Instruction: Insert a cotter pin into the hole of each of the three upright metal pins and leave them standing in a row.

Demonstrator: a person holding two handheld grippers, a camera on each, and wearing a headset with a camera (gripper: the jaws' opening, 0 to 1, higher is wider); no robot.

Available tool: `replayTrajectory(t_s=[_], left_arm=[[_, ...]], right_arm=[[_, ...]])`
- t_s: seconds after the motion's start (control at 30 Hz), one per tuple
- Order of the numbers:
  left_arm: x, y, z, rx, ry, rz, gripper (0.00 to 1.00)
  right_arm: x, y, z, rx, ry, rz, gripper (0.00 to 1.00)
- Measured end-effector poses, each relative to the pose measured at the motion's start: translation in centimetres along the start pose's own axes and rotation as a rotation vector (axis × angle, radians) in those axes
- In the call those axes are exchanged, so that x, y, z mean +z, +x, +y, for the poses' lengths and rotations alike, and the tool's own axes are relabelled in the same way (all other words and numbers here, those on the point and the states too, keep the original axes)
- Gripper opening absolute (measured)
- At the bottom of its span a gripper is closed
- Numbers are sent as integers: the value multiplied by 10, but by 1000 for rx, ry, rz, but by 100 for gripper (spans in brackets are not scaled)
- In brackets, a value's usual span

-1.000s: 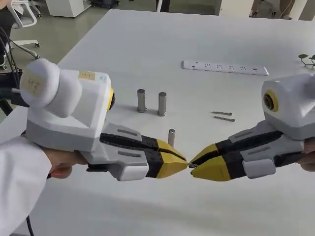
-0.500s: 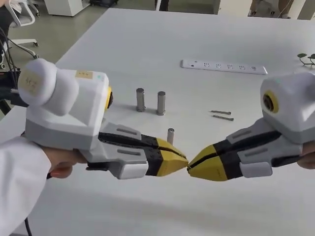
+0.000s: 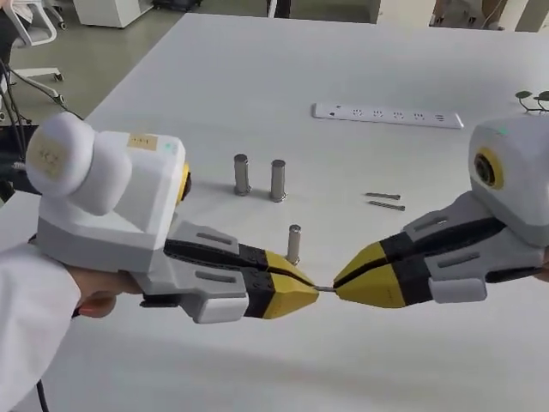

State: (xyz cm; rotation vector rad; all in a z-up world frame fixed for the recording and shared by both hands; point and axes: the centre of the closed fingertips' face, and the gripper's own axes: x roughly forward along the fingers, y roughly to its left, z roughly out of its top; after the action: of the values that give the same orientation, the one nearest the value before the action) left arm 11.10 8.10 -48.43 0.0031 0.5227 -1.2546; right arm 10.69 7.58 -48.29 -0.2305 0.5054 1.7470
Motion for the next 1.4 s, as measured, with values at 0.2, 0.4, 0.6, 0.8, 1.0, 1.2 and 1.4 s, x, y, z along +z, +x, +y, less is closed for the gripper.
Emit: replayTrajectory(t_s=[0.2,0.4,0.6,0.8,1.0,1.2,1.4], left_arm=[[2,3,2,3,-2,-10,0],[2,6,13,33,57,-8,1],[2,7,48,188,74,-21,32],[7,5,94,369,29,-89,35],[-5,14,121,442,1,-67,36],[-23,25,137,468,-46,-43,31],[-41,35,142,448,-94,-16,25]], right_arm=[[0,-2,-3,-12,-40,28,0],[-1,-4,-9,-33,-51,42,0],[-13,-12,-36,-128,-34,84,0],[-29,-21,-73,-243,-6,147,0],[-36,-23,-94,-284,-6,184,0],[-36,-19,-110,-297,-17,217,0],[-40,-10,-122,-295,-7,243,0]])
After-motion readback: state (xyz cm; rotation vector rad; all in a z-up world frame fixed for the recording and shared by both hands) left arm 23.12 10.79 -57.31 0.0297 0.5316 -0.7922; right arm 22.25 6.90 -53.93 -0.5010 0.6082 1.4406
